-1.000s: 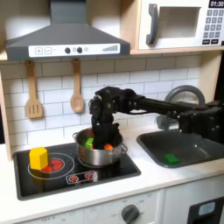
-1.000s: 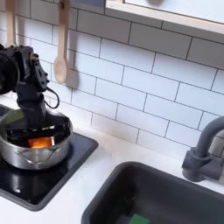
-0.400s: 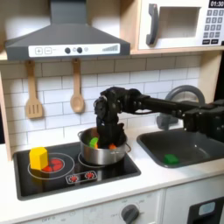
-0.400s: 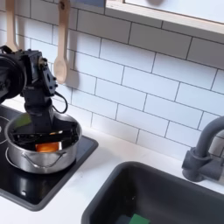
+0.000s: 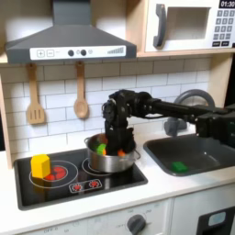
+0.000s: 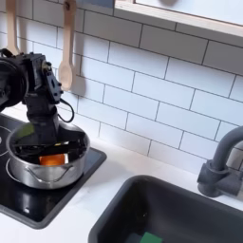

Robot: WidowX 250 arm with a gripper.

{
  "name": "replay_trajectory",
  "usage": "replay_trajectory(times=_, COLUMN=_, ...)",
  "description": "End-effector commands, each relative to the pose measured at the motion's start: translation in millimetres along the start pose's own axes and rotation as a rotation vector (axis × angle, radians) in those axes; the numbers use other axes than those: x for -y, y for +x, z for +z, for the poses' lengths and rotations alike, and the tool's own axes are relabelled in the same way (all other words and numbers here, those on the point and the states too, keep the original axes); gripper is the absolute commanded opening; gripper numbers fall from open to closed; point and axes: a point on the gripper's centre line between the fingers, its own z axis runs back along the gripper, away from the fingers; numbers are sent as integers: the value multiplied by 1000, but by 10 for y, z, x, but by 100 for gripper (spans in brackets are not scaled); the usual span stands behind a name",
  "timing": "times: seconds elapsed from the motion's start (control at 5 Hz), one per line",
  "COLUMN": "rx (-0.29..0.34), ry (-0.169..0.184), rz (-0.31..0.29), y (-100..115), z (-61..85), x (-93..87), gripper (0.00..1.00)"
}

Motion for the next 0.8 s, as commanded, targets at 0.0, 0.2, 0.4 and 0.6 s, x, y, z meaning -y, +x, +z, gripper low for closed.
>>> replay_trajectory(times=0.0, rx=-14, ry=-13, rz=-17, y=-69, z=-44, x=130, gripper=100)
replay_trajectory(times=0.2, rx=-5, ry=-6, rz=-10, y=-60, z=-26, x=99, gripper=100)
replay_trajectory(times=0.4, rx=36, ry=-7, rz=16, y=-1, z=109, x=59, gripper=100)
replay_trajectory(times=0.6, rx=46, ry=-2, rz=-1, y=1, z=175, x=69, gripper=100)
